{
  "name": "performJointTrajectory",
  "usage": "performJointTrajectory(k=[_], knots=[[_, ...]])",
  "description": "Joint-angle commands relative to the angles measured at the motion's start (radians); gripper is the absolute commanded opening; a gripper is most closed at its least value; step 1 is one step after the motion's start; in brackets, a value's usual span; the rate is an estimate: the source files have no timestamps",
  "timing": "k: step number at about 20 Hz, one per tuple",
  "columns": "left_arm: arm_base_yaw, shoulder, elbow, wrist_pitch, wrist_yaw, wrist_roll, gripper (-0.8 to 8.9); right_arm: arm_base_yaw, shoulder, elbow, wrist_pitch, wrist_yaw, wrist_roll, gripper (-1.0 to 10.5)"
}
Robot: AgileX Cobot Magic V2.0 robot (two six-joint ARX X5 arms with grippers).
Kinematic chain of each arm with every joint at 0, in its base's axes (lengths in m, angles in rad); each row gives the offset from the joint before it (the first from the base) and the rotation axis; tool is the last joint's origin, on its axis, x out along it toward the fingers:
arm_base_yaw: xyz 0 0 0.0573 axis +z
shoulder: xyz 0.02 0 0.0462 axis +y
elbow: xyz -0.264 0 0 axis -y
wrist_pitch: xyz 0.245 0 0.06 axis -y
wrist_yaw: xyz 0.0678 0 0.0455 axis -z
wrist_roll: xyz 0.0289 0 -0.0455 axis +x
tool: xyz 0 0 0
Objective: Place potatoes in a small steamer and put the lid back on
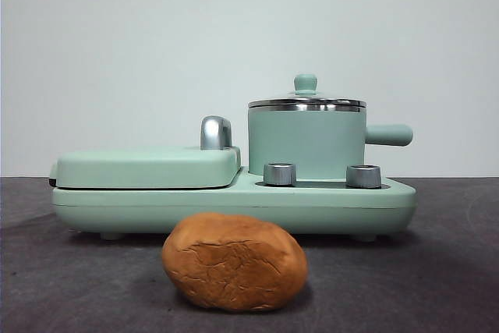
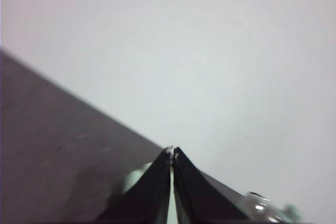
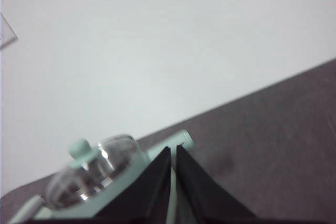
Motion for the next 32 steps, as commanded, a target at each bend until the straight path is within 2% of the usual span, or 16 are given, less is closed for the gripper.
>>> performJointTrajectory(k=[1, 6, 13, 20, 23, 26, 31, 32], knots=[[0.0, 0.046, 0.108, -0.116, 0.05, 0.149, 0.07, 0.001, 0.032, 0.095, -0.063, -0.005, -0.088, 0.1], [0.0, 0.174, 0.298, -0.344, 0.167, 0.383, 0.07, 0.002, 0.144, 0.288, -0.211, -0.071, -0.317, 0.1], [0.0, 0.348, 0.497, -0.485, 0.323, 0.664, 0.06, 0.002, 0.299, 0.486, -0.354, -0.197, -0.645, 0.1], [-0.002, 0.488, 0.643, -0.57, 0.336, 1.005, 0.06, 0.017, 0.406, 0.574, -0.389, -0.215, -0.926, 0.1], [-0.005, 0.541, 0.685, -0.581, 0.336, 1.088, 0.06, 0.035, 0.443, 0.59, -0.391, -0.211, -1.028, 0.1], [-0.018, 0.576, 0.708, -0.567, 0.336, 1.096, 0.47, 0.05, 0.47, 0.591, -0.392, -0.212, -1.042, 0.2], [-0.053, 0.587, 0.721, -0.562, 0.336, 1.09, 2.38, 0.062, 0.491, 0.591, -0.391, -0.212, -1.026, 3.3], [-0.061, 0.587, 0.721, -0.563, 0.336, 1.08, 2.71, 0.063, 0.491, 0.591, -0.391, -0.212, -1.022, 3.4]])
